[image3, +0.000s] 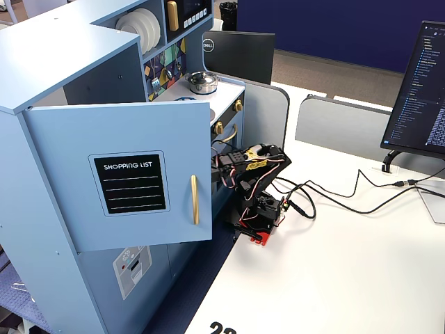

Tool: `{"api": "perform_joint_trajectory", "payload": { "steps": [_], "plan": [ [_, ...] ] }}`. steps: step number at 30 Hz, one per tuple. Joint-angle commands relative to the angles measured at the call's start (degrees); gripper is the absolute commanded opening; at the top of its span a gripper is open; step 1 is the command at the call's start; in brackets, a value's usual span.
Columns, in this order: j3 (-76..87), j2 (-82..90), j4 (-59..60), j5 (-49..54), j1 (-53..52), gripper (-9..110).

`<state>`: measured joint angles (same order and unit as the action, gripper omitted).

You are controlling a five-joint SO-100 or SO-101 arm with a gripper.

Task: Pick up the green pineapple from the left cabinet and place it in the gray recipient

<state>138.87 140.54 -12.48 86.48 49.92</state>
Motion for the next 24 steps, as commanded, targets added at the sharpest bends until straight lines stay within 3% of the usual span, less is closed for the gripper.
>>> {"api": "perform_joint_trajectory", "payload": {
  "steps": [1, 13, 24],
  "plan": [
    [-6.68, -7.12, -7.47, -0.09, -1.67, 33],
    [-12.66, -18.98, -11.34, -7.29, -5.01, 33],
    [-23.64, -31.55, -11.78, -7.03, -5.01, 31]
  ]
}}
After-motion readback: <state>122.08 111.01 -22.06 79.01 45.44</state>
